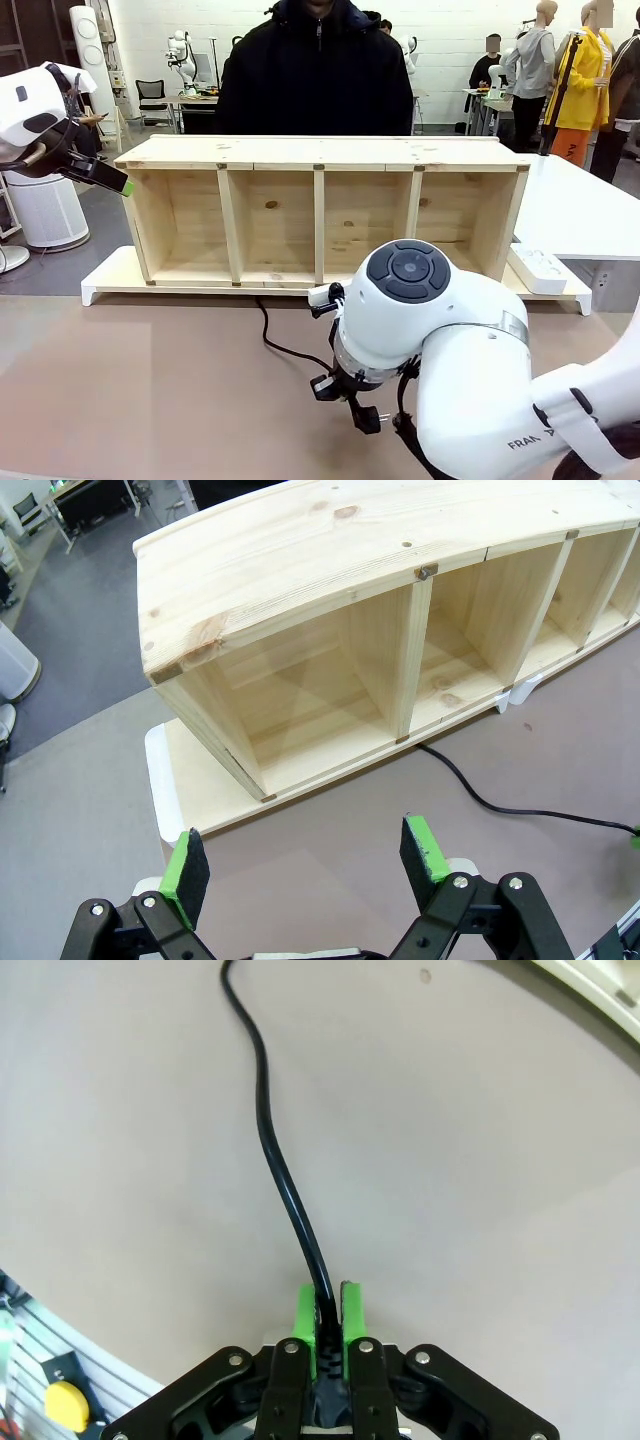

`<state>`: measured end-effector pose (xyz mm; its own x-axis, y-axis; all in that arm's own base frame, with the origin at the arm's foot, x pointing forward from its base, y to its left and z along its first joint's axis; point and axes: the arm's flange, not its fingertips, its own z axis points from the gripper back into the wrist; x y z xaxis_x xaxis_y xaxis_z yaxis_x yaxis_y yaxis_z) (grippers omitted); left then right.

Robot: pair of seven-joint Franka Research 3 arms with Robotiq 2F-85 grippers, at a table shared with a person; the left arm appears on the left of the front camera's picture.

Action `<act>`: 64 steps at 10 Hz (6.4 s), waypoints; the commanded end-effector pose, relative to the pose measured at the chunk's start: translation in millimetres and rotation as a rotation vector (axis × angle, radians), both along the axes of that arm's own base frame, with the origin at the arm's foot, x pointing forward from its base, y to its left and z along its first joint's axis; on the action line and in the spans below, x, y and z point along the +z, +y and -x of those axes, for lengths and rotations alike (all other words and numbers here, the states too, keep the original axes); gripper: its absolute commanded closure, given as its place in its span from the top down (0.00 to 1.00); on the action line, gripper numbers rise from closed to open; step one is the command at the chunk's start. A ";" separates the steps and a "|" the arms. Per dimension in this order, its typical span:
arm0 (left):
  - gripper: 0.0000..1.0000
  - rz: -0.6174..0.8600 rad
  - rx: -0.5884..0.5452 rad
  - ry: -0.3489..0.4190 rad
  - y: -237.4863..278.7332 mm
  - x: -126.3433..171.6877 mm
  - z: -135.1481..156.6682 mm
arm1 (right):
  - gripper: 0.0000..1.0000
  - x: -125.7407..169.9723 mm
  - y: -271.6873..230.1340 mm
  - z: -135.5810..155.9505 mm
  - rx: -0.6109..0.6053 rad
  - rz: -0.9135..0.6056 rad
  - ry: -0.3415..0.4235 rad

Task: Perform cable management.
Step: Pull the grasped Power Cable to the location of the Power Strip.

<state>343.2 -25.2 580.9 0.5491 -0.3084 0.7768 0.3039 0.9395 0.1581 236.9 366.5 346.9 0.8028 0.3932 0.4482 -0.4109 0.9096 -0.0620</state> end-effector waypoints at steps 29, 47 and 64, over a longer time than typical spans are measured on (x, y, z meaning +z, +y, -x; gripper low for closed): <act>1.00 0.003 0.001 -0.008 0.9 0.0 -0.5 | 0.13 60.2 -303.3 15.9 -0.455 -0.029 -0.108; 1.00 0.003 0.001 -0.008 0.9 0.0 -0.5 | 0.13 197.9 -415.2 -140.5 -0.431 0.032 -0.241; 1.00 0.003 0.001 -0.008 0.9 0.0 -0.5 | 0.13 229.7 -415.0 -287.5 -0.400 0.058 -0.162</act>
